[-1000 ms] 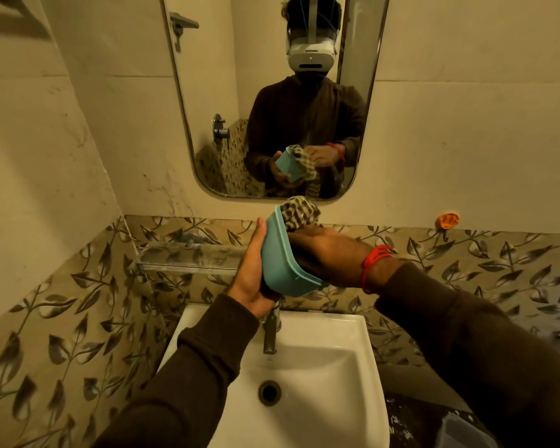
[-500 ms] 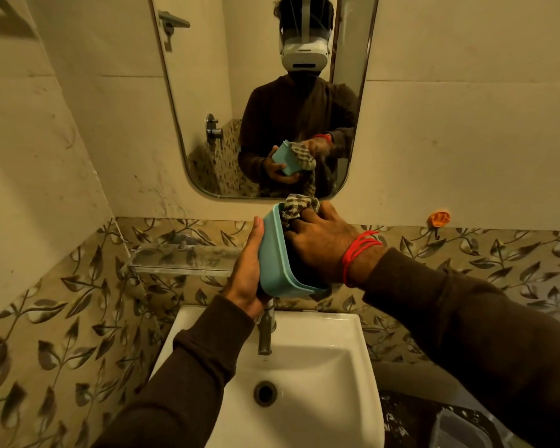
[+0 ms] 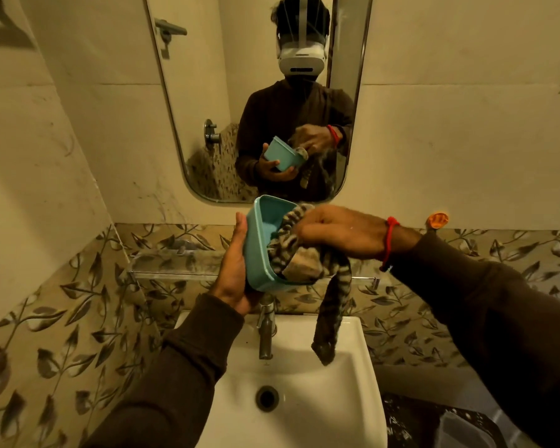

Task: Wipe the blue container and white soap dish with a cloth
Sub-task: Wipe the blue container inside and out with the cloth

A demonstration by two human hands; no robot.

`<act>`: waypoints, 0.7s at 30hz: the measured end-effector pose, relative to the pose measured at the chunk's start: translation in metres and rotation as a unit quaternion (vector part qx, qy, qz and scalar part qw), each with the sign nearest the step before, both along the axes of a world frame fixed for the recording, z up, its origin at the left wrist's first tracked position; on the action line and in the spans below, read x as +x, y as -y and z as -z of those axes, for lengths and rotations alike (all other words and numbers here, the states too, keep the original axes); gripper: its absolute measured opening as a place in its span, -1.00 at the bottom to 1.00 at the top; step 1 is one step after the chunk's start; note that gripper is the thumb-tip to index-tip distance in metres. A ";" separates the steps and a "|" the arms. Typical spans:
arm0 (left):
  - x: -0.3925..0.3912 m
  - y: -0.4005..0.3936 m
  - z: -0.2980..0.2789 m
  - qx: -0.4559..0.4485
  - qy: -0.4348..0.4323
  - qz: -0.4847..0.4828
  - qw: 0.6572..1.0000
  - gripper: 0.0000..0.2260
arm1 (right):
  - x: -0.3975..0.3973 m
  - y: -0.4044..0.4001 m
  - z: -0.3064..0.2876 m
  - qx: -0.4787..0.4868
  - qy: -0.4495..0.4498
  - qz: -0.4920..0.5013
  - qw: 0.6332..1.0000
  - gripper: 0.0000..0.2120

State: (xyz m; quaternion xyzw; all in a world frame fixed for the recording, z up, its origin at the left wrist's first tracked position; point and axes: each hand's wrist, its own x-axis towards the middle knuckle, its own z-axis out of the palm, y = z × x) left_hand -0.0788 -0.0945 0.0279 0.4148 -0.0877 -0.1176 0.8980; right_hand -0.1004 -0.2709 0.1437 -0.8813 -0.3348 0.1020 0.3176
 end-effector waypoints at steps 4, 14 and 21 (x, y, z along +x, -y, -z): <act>-0.003 0.005 -0.001 -0.052 -0.015 -0.003 0.999 -0.39 | 0.008 0.002 -0.007 0.075 0.204 0.049 0.975 -0.73; -0.010 0.019 0.004 -0.032 -0.031 -0.018 0.999 -0.46 | 0.013 -0.014 0.034 -0.301 0.474 0.040 0.827 -0.50; -0.006 0.002 0.011 0.051 -0.027 -0.043 0.997 -0.42 | 0.007 -0.015 0.052 -0.341 0.437 0.036 0.831 -0.33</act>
